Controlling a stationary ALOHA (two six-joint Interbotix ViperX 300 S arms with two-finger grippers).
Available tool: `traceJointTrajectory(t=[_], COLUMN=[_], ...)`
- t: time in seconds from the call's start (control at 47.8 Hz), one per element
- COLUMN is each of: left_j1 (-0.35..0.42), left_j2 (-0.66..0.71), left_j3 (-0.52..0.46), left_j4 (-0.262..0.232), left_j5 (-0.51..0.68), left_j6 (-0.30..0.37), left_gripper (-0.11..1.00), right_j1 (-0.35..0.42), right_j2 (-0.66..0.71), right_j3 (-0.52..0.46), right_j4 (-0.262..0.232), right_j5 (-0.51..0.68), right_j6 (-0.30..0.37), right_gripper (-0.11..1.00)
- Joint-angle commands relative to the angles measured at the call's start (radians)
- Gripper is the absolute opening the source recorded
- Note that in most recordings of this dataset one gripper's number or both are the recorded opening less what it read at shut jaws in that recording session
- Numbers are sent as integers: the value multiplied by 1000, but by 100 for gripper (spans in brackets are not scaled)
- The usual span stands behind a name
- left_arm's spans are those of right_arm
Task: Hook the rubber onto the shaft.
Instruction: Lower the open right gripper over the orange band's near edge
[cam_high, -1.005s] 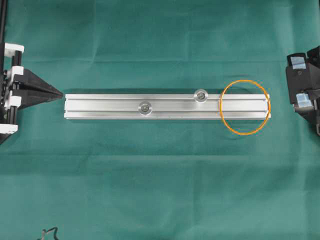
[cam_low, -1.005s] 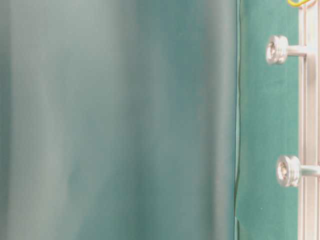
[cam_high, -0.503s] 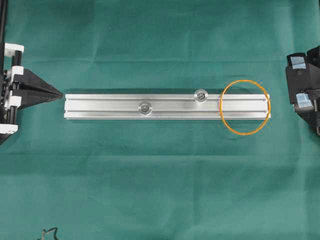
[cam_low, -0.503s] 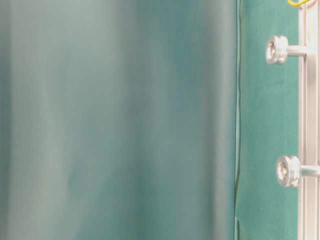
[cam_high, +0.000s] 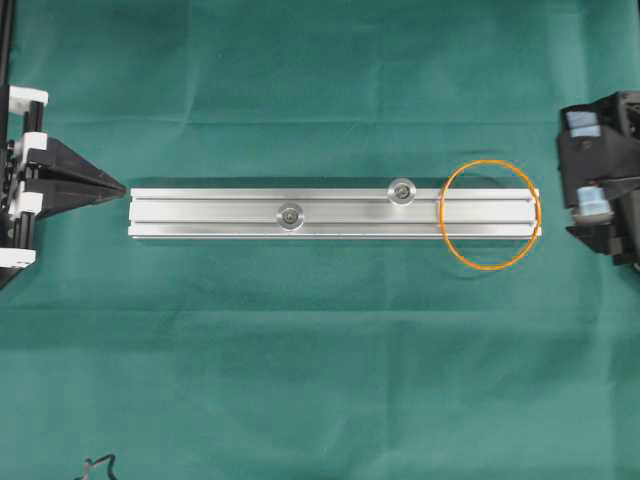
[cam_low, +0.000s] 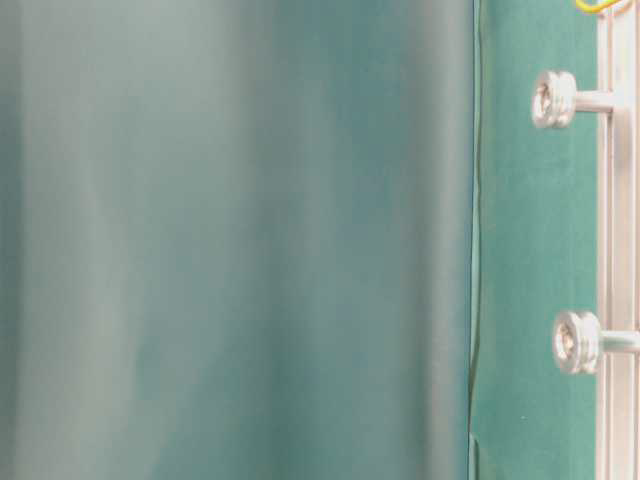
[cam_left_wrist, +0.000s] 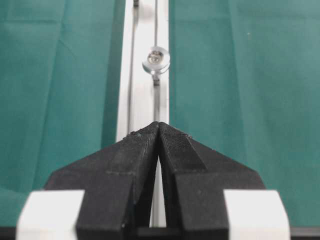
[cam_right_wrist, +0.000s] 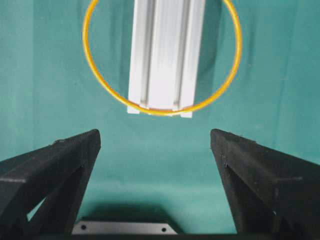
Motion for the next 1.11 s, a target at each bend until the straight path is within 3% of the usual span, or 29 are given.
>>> traceJointTrajectory(t=[0.0,0.419,1.089], left_j1=[-2,-2,-2], left_j2=[9,8,6], left_j3=[-31,-31,-31], left_j4=[3,3,3], left_j5=[-9,-8,-5], left_j6=[2,2,0], left_gripper=[0,0,0], right_j1=[2,2,2], right_j2=[28,173,178], right_j3=[-37,-133,-138], right_j4=[8,8,8], right_j5=[-14,-67,-67], right_j6=[2,0,3], right_gripper=[100,100,100])
